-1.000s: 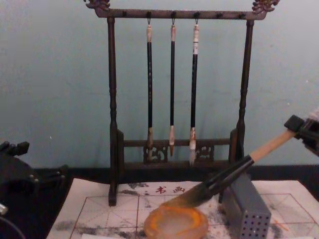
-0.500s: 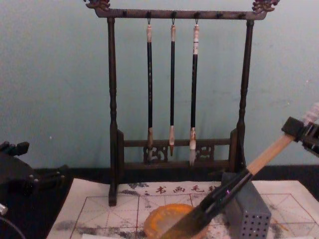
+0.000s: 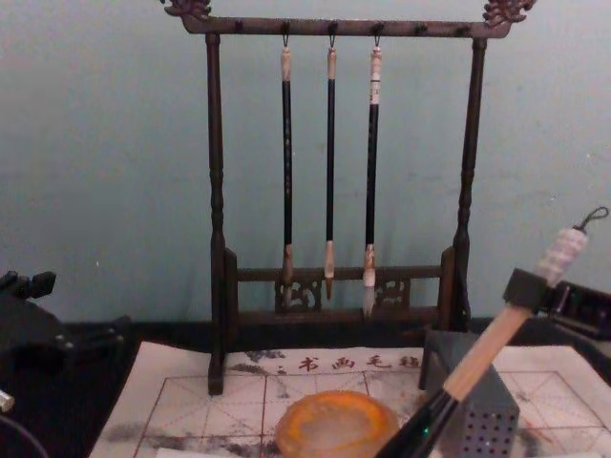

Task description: Pick up the brush from the inkstone, write on the paper, then place the brush back to its original position.

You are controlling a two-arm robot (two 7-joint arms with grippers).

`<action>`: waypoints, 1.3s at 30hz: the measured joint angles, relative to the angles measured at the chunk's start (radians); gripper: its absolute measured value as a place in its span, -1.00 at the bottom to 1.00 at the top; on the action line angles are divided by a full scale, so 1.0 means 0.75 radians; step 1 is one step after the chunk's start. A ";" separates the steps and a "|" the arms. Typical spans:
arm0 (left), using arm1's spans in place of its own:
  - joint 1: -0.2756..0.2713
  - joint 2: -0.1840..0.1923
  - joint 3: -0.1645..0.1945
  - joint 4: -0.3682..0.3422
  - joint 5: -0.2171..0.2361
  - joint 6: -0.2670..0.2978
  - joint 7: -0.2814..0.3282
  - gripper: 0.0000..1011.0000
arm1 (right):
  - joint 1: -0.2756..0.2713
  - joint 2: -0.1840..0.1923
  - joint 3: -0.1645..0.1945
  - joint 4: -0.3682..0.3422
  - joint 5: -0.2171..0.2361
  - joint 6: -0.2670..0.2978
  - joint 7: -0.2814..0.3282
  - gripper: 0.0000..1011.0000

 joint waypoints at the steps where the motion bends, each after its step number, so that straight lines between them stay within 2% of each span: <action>1: 0.000 0.000 0.000 0.000 0.000 0.000 0.000 0.98 | 0.002 0.003 -0.004 0.000 -0.003 0.002 0.005 -0.65; 7: 0.000 0.000 0.000 0.000 0.000 0.000 0.000 0.98 | 0.016 0.022 -0.036 -0.005 -0.027 0.011 0.040 -0.65; 23: 0.000 0.000 0.000 0.000 0.000 0.000 0.000 0.98 | 0.049 0.035 -0.092 0.004 -0.075 0.022 0.072 -0.65; 39: 0.000 0.000 0.000 0.000 0.000 0.000 0.000 0.98 | 0.065 0.039 -0.125 0.014 -0.085 0.037 0.090 -0.65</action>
